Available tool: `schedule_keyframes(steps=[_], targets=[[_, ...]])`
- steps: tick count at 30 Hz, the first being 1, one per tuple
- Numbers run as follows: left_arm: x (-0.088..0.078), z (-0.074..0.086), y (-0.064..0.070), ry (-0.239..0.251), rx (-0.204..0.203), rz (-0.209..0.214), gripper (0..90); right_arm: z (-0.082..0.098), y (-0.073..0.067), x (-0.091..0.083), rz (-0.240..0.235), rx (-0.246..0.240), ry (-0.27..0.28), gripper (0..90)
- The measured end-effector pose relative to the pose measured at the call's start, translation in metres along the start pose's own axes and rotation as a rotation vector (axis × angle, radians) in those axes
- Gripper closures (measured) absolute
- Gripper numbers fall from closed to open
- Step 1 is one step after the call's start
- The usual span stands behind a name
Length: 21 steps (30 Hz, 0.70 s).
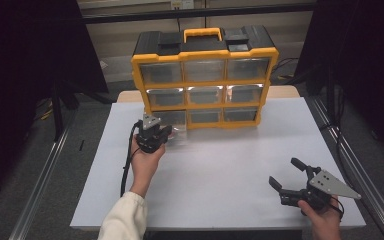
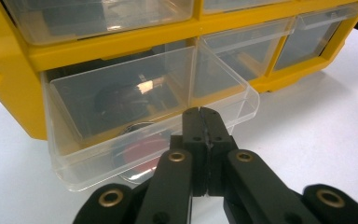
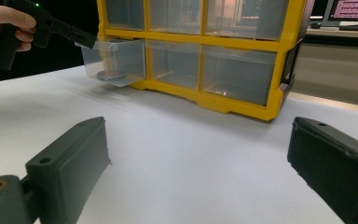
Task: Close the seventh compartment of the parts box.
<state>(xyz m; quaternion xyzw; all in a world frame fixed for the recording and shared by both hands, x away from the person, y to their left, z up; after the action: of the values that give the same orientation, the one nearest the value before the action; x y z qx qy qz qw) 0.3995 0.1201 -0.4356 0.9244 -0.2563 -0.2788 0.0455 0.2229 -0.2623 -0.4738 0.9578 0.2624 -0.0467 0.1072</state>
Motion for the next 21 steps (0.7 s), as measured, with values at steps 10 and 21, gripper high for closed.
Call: schedule_keyframes(steps=[10, 21], targets=[[0.0008, -0.0012, -0.002, 0.006, 0.001, -0.012, 90.0, 0.0001, 0.0001, 0.0002, 0.002, 0.0, 0.001, 4.7], [0.0029, -0.0021, -0.0022, 0.018, -0.009, -0.015, 90.0, 0.0001, 0.0003, 0.0002, 0.003, 0.0, 0.002, 4.7]])
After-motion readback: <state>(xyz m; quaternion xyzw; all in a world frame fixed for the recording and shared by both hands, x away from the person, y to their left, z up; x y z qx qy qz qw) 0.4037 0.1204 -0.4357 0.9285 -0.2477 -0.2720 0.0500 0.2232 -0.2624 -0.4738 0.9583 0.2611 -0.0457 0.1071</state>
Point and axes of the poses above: each handheld gripper's, and its own axes: x roughly forward along the jaws, z roughly out of its underside, y roughly to its right, the point moved 4 cm from there along x, roughly forward along the jaws, and after that the axes turned 11 degrees about -x, right-handed, at the moved point
